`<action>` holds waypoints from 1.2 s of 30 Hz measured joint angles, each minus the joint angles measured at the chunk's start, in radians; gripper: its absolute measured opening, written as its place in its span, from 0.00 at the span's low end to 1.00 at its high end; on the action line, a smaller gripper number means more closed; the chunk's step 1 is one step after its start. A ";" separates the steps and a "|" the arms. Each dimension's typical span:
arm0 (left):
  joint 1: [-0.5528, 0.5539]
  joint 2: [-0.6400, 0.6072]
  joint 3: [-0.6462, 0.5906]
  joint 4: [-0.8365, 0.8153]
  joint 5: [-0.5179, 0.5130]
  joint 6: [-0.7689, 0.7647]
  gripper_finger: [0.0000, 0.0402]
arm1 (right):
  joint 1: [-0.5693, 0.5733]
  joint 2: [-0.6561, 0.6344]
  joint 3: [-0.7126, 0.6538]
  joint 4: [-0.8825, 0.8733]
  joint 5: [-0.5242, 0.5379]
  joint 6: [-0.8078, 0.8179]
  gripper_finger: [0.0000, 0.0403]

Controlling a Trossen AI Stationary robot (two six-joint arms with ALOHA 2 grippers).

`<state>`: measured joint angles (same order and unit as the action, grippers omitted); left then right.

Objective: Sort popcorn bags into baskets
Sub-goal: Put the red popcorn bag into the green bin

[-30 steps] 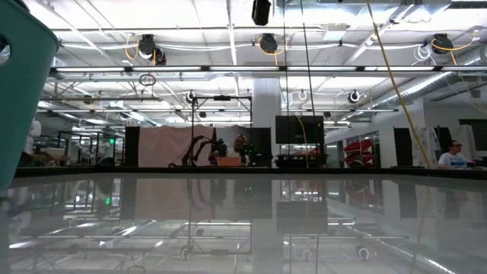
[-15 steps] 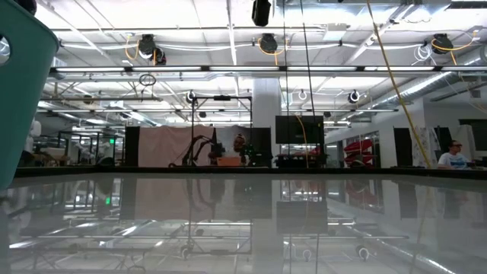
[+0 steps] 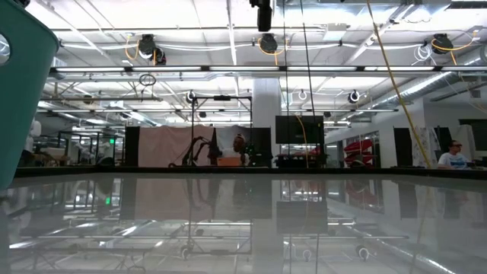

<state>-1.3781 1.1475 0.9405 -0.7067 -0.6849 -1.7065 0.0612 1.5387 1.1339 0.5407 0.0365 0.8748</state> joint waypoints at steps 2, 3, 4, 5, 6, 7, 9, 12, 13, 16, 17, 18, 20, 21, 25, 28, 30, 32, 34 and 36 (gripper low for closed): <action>0.000 0.017 0.000 -0.004 0.000 0.000 0.07 | 0.000 0.000 0.000 -0.003 0.015 -0.001 0.46; 0.000 0.023 0.000 -0.008 0.000 0.000 0.07 | 0.000 0.000 0.000 -0.007 0.016 0.000 0.46; 0.000 0.029 0.000 -0.012 0.000 0.000 0.08 | 0.000 0.000 0.000 -0.011 0.017 0.000 0.46; 0.000 0.033 0.000 -0.019 0.000 0.000 0.09 | 0.000 0.000 0.000 -0.014 0.016 0.000 0.46; 0.000 0.038 0.000 -0.026 0.002 -0.001 0.10 | 0.001 0.000 0.000 -0.015 0.016 0.000 0.46; 0.000 0.042 0.000 -0.035 0.004 -0.004 0.12 | 0.003 0.000 0.000 -0.015 0.016 0.002 0.46; 0.000 0.044 0.000 -0.058 0.010 -0.016 0.15 | 0.006 0.000 0.000 -0.014 0.019 0.001 0.46; 0.000 0.044 -0.001 -0.105 0.052 -0.034 0.20 | 0.006 0.000 0.000 -0.016 0.018 -0.008 0.46; 0.000 0.044 -0.002 -0.124 0.077 -0.045 0.21 | 0.006 0.000 0.000 -0.017 0.018 -0.014 0.46; 0.000 0.044 -0.002 -0.162 0.168 -0.097 0.24 | 0.006 0.000 0.000 -0.017 0.015 -0.040 0.46; 0.000 0.043 -0.002 -0.169 0.200 -0.117 0.26 | 0.006 0.000 0.000 -0.017 0.014 -0.043 0.46; 0.000 0.040 -0.002 -0.171 0.230 -0.130 0.27 | 0.006 0.000 0.000 -0.017 0.013 -0.045 0.46; 0.000 0.030 -0.002 -0.165 0.271 -0.137 0.29 | 0.003 0.000 0.000 -0.017 -0.001 -0.055 0.46; 0.000 0.024 -0.002 -0.162 0.284 -0.139 0.31 | 0.001 0.000 0.000 -0.017 -0.016 -0.060 0.46; 0.000 -0.015 -0.002 -0.160 0.319 -0.157 0.36 | -0.007 0.000 0.000 -0.023 -0.059 -0.053 0.46; 0.001 -0.048 -0.002 -0.163 0.319 -0.159 0.39 | -0.009 0.000 0.000 -0.023 -0.066 -0.060 0.46; 0.006 -0.070 -0.002 -0.166 0.319 -0.162 0.40 | -0.010 0.000 0.000 -0.023 -0.067 -0.060 0.46; 0.016 -0.096 -0.002 -0.166 0.320 -0.161 0.41 | -0.012 0.000 0.000 -0.023 -0.067 -0.059 0.46; 0.024 -0.122 -0.002 -0.174 0.321 -0.158 0.40 | -0.014 0.000 0.000 -0.023 -0.067 -0.054 0.46; 0.032 -0.151 -0.002 -0.192 0.328 -0.159 0.38 | -0.014 0.000 0.000 -0.023 -0.067 -0.050 0.46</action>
<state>-1.3463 0.9969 0.9386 -0.8990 -0.3574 -1.8657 0.0471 1.5387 1.1339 0.5179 -0.0304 0.8245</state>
